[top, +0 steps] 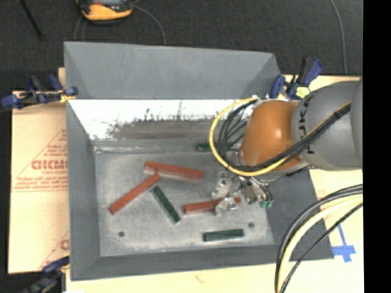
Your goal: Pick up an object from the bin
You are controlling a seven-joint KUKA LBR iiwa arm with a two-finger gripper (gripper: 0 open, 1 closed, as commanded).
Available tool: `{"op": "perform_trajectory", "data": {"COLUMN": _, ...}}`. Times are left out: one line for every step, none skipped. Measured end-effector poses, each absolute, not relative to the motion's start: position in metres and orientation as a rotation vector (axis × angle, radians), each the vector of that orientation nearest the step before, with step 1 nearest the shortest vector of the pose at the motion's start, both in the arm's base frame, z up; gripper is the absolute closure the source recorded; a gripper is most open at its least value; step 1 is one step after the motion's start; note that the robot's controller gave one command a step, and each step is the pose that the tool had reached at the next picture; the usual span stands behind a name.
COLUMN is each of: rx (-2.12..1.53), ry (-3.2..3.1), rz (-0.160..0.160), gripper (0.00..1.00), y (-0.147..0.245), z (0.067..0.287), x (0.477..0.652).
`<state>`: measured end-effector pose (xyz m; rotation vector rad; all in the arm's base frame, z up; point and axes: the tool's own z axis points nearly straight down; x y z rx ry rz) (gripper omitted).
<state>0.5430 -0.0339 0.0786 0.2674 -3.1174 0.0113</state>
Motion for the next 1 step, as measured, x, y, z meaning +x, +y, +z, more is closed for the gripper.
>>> {"op": "perform_trajectory", "data": {"rx": 0.206, "ry": -3.138, "rz": 0.003, "gripper": 1.00, "y": -0.0487, "z": 0.2120, "x": 0.5249}}
